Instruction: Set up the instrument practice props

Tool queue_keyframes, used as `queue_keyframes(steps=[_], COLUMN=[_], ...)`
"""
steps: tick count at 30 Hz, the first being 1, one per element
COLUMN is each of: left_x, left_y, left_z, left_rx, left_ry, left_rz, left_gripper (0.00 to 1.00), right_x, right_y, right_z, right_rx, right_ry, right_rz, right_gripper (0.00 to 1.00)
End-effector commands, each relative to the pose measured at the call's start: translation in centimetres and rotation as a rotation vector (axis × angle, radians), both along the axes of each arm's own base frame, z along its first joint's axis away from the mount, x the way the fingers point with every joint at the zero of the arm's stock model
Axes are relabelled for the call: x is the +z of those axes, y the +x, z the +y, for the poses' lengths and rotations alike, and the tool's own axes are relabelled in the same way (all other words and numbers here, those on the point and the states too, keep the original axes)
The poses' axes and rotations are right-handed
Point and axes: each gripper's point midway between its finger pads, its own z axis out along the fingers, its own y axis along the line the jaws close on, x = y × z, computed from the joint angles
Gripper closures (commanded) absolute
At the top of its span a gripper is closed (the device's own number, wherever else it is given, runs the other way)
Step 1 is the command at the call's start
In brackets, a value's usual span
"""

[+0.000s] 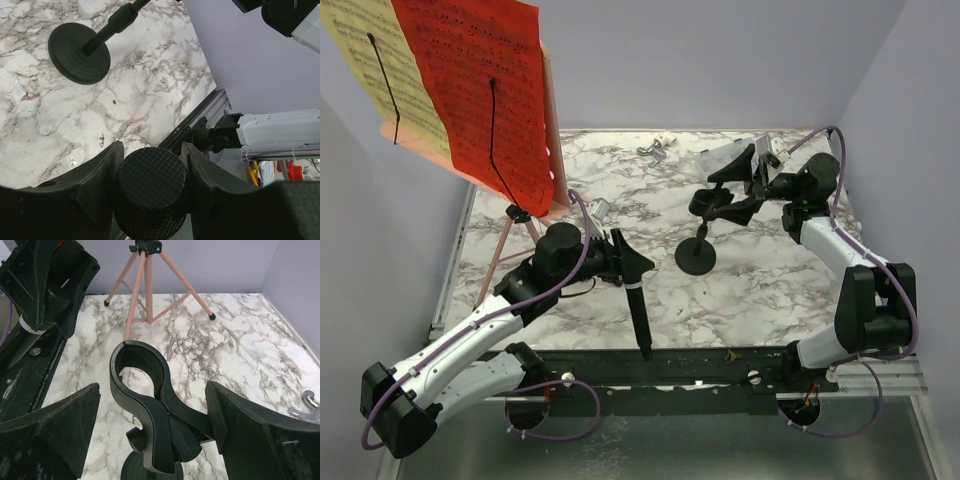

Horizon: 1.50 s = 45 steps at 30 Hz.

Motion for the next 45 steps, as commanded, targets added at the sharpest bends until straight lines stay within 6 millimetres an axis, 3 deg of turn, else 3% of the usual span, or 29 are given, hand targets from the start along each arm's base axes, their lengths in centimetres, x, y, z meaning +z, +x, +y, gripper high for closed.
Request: queue_keyframes(steps=[1,9,13,16,24,28,33,36,41,45], left_x=[3.3,4.2,4.2,4.4,5.8,6.7,7.8,8.2,8.0,8.0], left_y=[0.1,0.5,0.5,0.5,1.2,1.6,1.8,1.9,2.0,1.8], left_z=[-0.6,-1.3,-1.6,-1.6,-2.1,-2.8,-3.3,-3.5,-3.5,-3.3], left_rx=[-0.045,-0.076,-0.082,-0.082,-0.076,-0.101,-0.126,-0.136,-0.132,-0.130], left_ry=[-0.049,-0.044,-0.049,-0.056,-0.078,-0.082,-0.083,-0.080,-0.074,-0.080], left_rz=[-0.085,-0.115,-0.109,-0.104,-0.131,-0.159,-0.199,-0.215,-0.216,-0.211], left_gripper=[1.00,1.00,1.00,1.00,1.00,1.00,1.00,1.00,1.00,1.00], right_x=[-2.2,-2.6,-2.6,-2.6,-2.9,-3.8,-3.5,-3.0,-1.6,-1.4], right_y=[0.5,1.6,2.9,3.7,3.1,2.2,1.5,0.7,-0.8,-1.0], right_z=[-0.2,-0.1,-0.3,-0.5,2.0,2.4,1.8,2.0,2.5,3.1], right_rx=[-0.022,-0.043,-0.112,-0.172,-0.474,-0.608,-0.705,-0.694,-0.624,-0.566], right_ry=[-0.037,-0.041,-0.050,-0.057,-0.057,-0.052,-0.045,-0.035,-0.023,-0.037], right_rz=[0.086,0.120,0.096,0.124,0.198,0.240,0.312,0.370,0.360,0.299], right_gripper=[0.08,0.01,0.03,0.12,0.50,0.55,0.55,0.48,0.01,0.00])
